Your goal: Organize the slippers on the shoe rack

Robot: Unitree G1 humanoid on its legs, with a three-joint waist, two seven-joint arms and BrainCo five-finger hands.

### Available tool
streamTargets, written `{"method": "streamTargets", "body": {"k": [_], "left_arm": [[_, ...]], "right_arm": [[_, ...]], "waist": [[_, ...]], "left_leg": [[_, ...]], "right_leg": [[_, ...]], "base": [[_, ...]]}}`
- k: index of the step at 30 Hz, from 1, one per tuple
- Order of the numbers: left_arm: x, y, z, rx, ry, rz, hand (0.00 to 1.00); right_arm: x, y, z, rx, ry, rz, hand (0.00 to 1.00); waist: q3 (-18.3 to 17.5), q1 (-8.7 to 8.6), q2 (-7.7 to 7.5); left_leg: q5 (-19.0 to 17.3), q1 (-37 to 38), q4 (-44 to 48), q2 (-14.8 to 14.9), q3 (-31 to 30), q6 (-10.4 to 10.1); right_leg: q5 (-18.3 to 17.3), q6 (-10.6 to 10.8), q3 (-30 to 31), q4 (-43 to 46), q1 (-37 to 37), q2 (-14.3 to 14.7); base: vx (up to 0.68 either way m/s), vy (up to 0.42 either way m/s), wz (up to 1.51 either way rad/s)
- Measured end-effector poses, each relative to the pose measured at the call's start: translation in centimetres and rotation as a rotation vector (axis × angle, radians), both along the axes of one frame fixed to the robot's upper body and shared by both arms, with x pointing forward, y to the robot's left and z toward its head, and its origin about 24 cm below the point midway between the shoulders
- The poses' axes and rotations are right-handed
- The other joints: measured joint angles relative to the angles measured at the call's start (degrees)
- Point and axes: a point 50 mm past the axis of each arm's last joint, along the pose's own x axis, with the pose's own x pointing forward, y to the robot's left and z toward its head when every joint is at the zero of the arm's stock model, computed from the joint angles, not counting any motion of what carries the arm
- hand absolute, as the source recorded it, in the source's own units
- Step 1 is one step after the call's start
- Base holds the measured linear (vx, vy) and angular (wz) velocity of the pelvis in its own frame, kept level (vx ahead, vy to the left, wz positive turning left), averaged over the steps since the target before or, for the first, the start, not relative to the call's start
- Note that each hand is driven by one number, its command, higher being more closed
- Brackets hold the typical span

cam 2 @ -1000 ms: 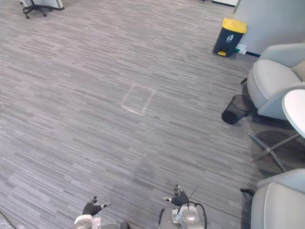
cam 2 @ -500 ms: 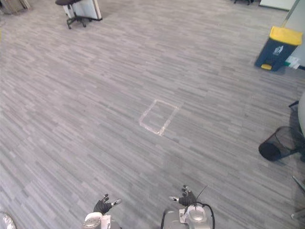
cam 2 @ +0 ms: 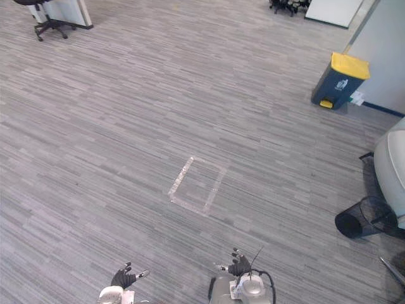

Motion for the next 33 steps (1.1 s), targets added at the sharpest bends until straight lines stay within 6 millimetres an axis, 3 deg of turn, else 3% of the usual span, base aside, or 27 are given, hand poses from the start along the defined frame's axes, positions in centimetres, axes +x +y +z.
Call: {"method": "streamTargets", "body": {"k": [1, 2, 3, 4, 7, 9, 10, 11, 13, 15, 16, 18, 19, 20, 21, 22, 24, 25, 26, 27, 28, 29, 30, 31, 33], "left_arm": [[0.0, 0.1, 0.0, 0.006, 0.001, -0.011, 0.0], [0.3, 0.3, 0.1, 0.016, 0.0, -0.025, 0.0], [0.4, -1.1, -0.2, -0.02, 0.012, -0.03, 0.0], [0.9, -2.1, -0.1, -0.041, -0.003, -0.049, 0.0], [0.6, -2.5, -0.2, -0.052, 0.009, -0.074, 0.0], [0.4, -2.6, -0.3, -0.056, 0.014, -0.072, 0.0], [0.3, -2.7, -0.3, -0.062, 0.013, -0.066, 0.0], [0.2, -2.8, -0.3, -0.068, 0.009, -0.056, 0.0], [0.1, -2.6, -0.3, -0.072, 0.008, -0.024, 0.0], [0.3, -2.4, -0.1, -0.067, -0.013, -0.02, 0.0], [0.4, -2.3, 0.1, -0.065, -0.022, -0.02, 0.0], [0.7, -2.0, 0.2, -0.055, -0.036, -0.021, 0.0], [0.7, -1.9, 0.3, -0.052, -0.037, -0.02, 0.0], [0.5, -2.1, 0.2, -0.054, -0.029, -0.021, 0.0], [0.4, -1.4, 0.1, -0.033, -0.019, -0.02, 0.0], [0.3, -1.0, 0.1, -0.016, -0.017, -0.016, 0.0], [0.5, -0.1, 0.2, 0.009, -0.014, -0.028, 0.0], [0.7, 0.2, 0.2, 0.017, -0.014, -0.028, 0.0], [0.7, -0.4, 0.1, 0.003, -0.011, -0.03, 0.0], [0.6, -0.9, 0.0, -0.008, -0.005, -0.045, 0.0], [0.4, -1.0, -0.1, -0.004, 0.006, -0.066, 0.0], [0.2, -0.9, -0.2, 0.005, 0.017, -0.081, 0.0], [0.2, -0.8, -0.2, 0.009, 0.018, -0.091, 0.0], [0.1, -0.6, -0.2, 0.021, 0.026, -0.1, 0.0], [0.0, -0.3, -0.2, 0.031, 0.033, -0.109, 0.0]], "right_arm": [[-0.3, 0.2, -0.1, 0.007, 0.007, -0.007, 0.0], [-0.5, 0.2, -0.2, 0.021, 0.009, -0.028, 0.0], [0.2, -0.3, 0.1, 0.005, -0.006, -0.026, 0.0], [0.5, -0.6, 0.2, 0.001, -0.013, -0.041, 0.0], [0.3, -0.8, 0.2, 0.008, -0.015, -0.066, 0.0], [-0.1, -1.0, 0.0, 0.008, 0.001, -0.076, 0.0], [-0.5, -1.0, -0.2, 0.009, 0.017, -0.081, 0.0], [-0.7, -1.3, -0.4, 0.002, 0.034, -0.082, 0.0], [-1.2, -1.4, -0.7, 0.008, 0.057, -0.1, 0.0], [-1.6, -1.5, -0.9, 0.013, 0.073, -0.114, 0.0], [-1.7, -1.4, -1.0, 0.014, 0.08, -0.115, 0.0], [-1.9, -1.4, -1.2, 0.014, 0.095, -0.118, 0.0], [-2.0, -1.4, -1.2, 0.013, 0.097, -0.118, 0.0], [-2.3, -1.6, -1.3, 0.007, 0.106, -0.121, 0.0], [-2.3, -0.9, -1.4, 0.024, 0.102, -0.113, 0.0], [-2.7, -0.3, -1.6, 0.031, 0.12, -0.092, 0.0], [-3.3, 0.7, -2.1, 0.059, 0.147, -0.096, 0.0], [-2.9, 0.8, -2.0, 0.065, 0.14, -0.107, 0.0], [-3.3, 0.3, -2.1, 0.058, 0.151, -0.12, 0.0], [-3.3, -0.1, -2.1, 0.05, 0.15, -0.131, 0.0], [-3.1, -0.2, -2.0, 0.049, 0.142, -0.128, 0.0], [-2.6, -0.1, -1.8, 0.053, 0.125, -0.124, 0.0], [-2.1, -0.1, -1.6, 0.054, 0.115, -0.119, 0.0], [-2.0, -0.2, -1.6, 0.051, 0.112, -0.116, 0.0], [-1.5, -0.4, -1.4, 0.045, 0.099, -0.11, 0.0]], "waist": [[-0.2, -0.38, -1.2], [-0.2, -0.72, -3.02], [0.2, -0.85, -0.13], [0.3, -1.24, 0.93], [0.2, -2.4, 1.23], [0.2, -2.43, 1.39], [0.2, -2.25, 1.53], [-0.1, -1.97, 2.22], [-0.2, -1.84, 2.27], [-0.3, -1.39, 1.9], [-0.3, -1.04, 1.9], [-0.3, -0.21, 1.68], [-0.3, 0.06, 1.68], [-0.9, 0.71, 1.5], [-2.1, 0.0, 0.74], [-2.8, -0.04, -1.13], [-3.2, 0.96, -3.06], [-2.8, 0.96, -3.58], [-3.4, 0.88, -2.13], [-3.0, 0.88, -1.78], [-3.0, 1.02, -1.83], [-2.8, 0.45, -2.0], [-2.4, 0.32, -1.77], [-2.2, 0.29, -1.49], [-1.9, 0.31, -1.01]], "left_leg": [[-0.3, 0.7, -0.4, -1.2, 0.0, -0.5], [-2.1, 3.4, -1.2, -1.9, -0.4, -3.4], [-2.9, 4.9, -1.9, 0.2, -0.2, -4.4], [-2.7, 4.8, -1.4, 0.0, -1.2, -3.8], [-1.7, 3.8, 8.2, 1.7, -3.2, -4.5], [2.6, -1.3, 23.9, 4.8, -5.4, -11.9], [4.4, -4.4, 31.7, 6.9, -5.6, -14.3], [2.9, -6.6, 37.7, 7.8, -4.4, -14.2], [-2.3, -9.5, 41.6, 8.2, 1.3, -11.5], [-6.0, -13.3, 37.1, 6.5, 5.5, -6.6], [-6.2, -15.0, 33.8, 5.7, 5.3, -6.1], [-4.5, -18.5, 20.4, 3.1, 0.5, -5.0], [1.2, -18.6, 13.9, 1.9, -2.9, -5.1], [2.9, -17.0, 12.3, 0.6, -2.9, -4.2], [2.0, -16.0, 11.7, -0.5, -1.0, -4.3], [1.8, -15.5, 13.2, -0.7, -0.1, -3.4], [0.4, -16.7, 19.1, -1.1, -0.3, -2.2], [-1.8, -18.6, 22.3, -1.7, -1.0, -1.4], [-0.5, -16.3, 15.2, -3.0, -2.7, -0.6], [-1.7, -14.0, 13.2, -3.7, -2.2, -0.6], [-1.8, -11.6, 11.3, -5.1, -1.1, 0.1], [-2.3, -9.3, 8.8, -6.1, -0.6, 0.9], [-2.4, -7.0, 7.0, -6.5, 0.1, 1.1], [-2.4, -4.4, 5.0, -6.6, 0.4, 1.1], [-2.4, -1.0, 2.2, -5.4, 1.5, 1.1]], "right_leg": [[2.5, 0.4, 0.3, -5.1, 0.2, -1.0], [13.5, 0.0, 0.8, -7.3, 0.6, -2.5], [11.0, -1.0, 0.3, -4.2, 0.2, -0.8], [7.7, -1.8, 0.4, -0.7, -0.8, -0.6], [1.4, -2.7, -0.5, 4.9, 0.9, -0.8], [-0.3, -3.1, -1.0, 3.1, 5.8, -0.3], [-0.3, -3.8, -0.8, 1.0, 8.5, 0.8], [0.0, -4.7, 0.0, -1.3, 10.8, 1.7], [0.4, -5.2, 2.6, -5.8, 15.7, 2.8], [0.1, -4.7, 7.2, -9.1, 19.7, 2.8], [-0.1, -4.4, 9.1, -9.9, 20.4, 2.7], [-1.3, -2.4, 13.7, -10.3, 21.2, 1.6], [-2.2, -0.6, 15.8, -10.3, 21.5, 0.9], [-2.4, 1.1, 17.7, -10.5, 22.4, 0.4], [-1.9, 1.7, 17.0, -10.6, 23.1, -1.0], [-1.4, 1.5, 16.0, -11.5, 23.2, -0.8], [0.3, 0.6, 15.6, -12.3, 24.6, -1.9], [0.7, 0.9, 15.8, -10.4, 24.9, -3.1], [0.4, 1.2, 15.8, -7.3, 24.2, -2.6], [-0.3, 2.3, 16.3, -1.5, 22.3, -2.8], [0.6, 4.2, 16.3, 10.0, 17.2, -4.3], [3.7, 6.8, 16.2, 18.8, 12.6, -5.5], [3.6, 5.6, 15.3, 24.7, 9.7, -6.2], [-0.4, 2.8, 11.2, 29.2, 7.0, -6.7], [-5.2, -0.4, 3.2, 29.8, 3.7, -6.0]], "base": [[0.27, -0.148, 0.15], [0.33, -0.211, -0.02], [0.45, -0.253, -0.07], [0.43, -0.219, -0.08], [0.36, -0.174, 0.1], [0.34, -0.118, 0.05], [0.39, -0.034, -0.12], [0.47, 0.033, -0.34], [0.37, 0.101, -0.54], [0.34, 0.163, -0.83], [0.36, 0.237, -1.32], [0.32, 0.259, -1.3], [0.26, 0.226, -1.19], [0.36, 0.277, -1.03], [0.4, 0.21, -0.62], [0.4, 0.192, -0.35], [0.37, 0.167, -0.3], [0.32, 0.284, -0.16], [0.27, 0.341, -0.25], [0.23, 0.253, -0.31], [0.31, 0.221, -0.25], [0.27, 0.132, -0.18], [0.36, 0.151, -0.17], [0.4, 0.093, -0.21], [0.5, 0.034, -0.16]]}}
